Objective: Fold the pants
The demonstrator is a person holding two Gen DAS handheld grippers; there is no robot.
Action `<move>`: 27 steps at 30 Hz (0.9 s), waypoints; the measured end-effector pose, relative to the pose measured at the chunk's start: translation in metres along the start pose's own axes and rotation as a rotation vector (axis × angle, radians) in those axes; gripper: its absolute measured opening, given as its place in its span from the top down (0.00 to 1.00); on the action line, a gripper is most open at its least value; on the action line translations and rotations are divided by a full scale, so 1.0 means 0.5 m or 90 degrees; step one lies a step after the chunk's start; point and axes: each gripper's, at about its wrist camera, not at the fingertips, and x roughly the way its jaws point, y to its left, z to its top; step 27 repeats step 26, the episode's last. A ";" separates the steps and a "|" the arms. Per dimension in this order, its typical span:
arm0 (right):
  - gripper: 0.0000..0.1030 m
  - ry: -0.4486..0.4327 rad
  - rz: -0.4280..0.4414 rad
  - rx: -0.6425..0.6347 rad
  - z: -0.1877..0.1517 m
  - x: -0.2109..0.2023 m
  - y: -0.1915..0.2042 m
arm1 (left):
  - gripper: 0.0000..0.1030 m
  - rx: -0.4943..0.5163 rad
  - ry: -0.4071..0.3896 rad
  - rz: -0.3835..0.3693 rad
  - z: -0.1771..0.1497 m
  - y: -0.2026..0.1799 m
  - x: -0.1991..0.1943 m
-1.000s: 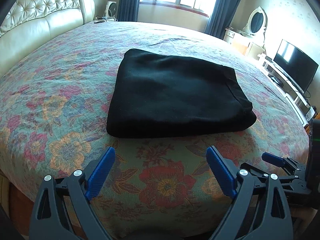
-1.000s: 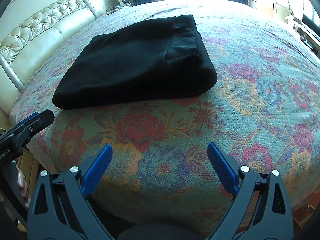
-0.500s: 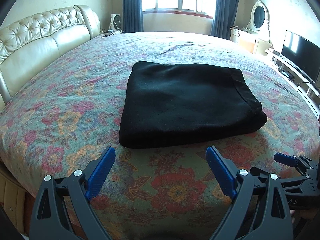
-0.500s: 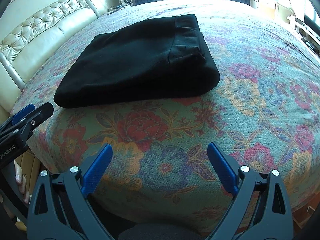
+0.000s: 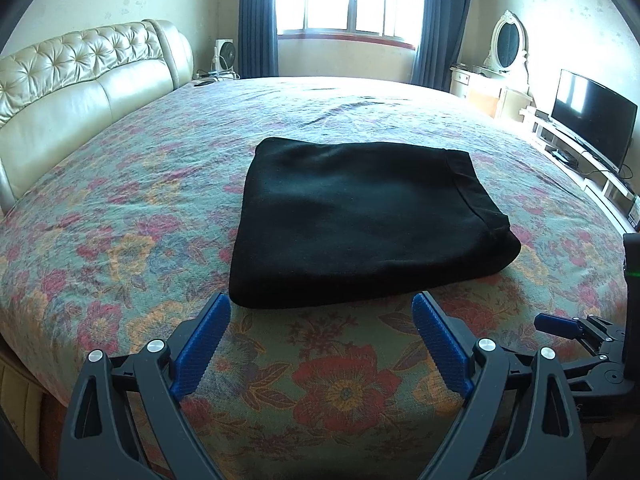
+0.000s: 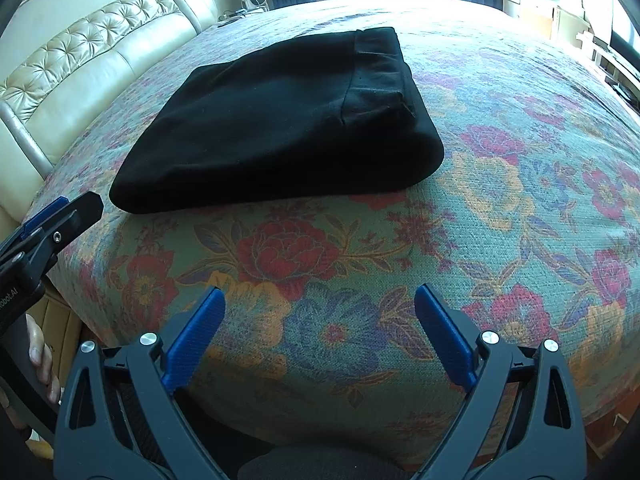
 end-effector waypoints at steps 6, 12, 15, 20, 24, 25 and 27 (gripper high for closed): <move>0.07 0.002 0.002 0.000 -0.001 0.000 0.001 | 0.11 0.013 -0.018 0.035 -0.002 -0.006 -0.010; 0.07 0.006 0.001 0.001 -0.001 0.003 0.003 | 0.11 -0.004 0.001 0.038 -0.004 -0.003 -0.015; 0.07 0.006 0.002 0.001 -0.002 0.005 0.005 | 0.11 -0.001 0.005 0.035 -0.002 -0.001 -0.013; 0.07 0.006 0.001 0.000 -0.003 0.005 0.007 | 0.11 -0.027 0.001 0.001 0.002 0.009 -0.016; 0.07 0.004 0.001 0.004 -0.003 0.003 0.004 | 0.12 -0.071 0.021 -0.031 -0.002 0.021 -0.010; 0.07 0.003 0.001 0.005 -0.003 0.002 0.004 | 0.12 -0.072 0.024 -0.028 -0.003 0.021 -0.009; 0.07 0.003 0.001 0.006 -0.003 0.002 0.000 | 0.12 -0.073 0.027 -0.027 -0.004 0.021 -0.007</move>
